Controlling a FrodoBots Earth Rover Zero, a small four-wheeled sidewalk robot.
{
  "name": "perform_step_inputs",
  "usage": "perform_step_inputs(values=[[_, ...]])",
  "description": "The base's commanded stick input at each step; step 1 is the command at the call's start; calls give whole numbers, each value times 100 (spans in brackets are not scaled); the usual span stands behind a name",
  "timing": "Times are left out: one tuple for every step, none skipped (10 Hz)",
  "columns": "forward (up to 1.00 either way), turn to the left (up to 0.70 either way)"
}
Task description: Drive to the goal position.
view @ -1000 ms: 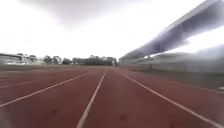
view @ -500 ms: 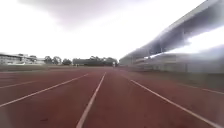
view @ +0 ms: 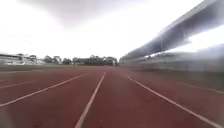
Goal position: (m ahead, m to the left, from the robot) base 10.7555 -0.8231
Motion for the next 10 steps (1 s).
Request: perform_step_inputs(values=[[45,0],[45,0],[45,0],[45,0],[45,0],[45,0],[45,0],[45,0],[45,0],[45,0]])
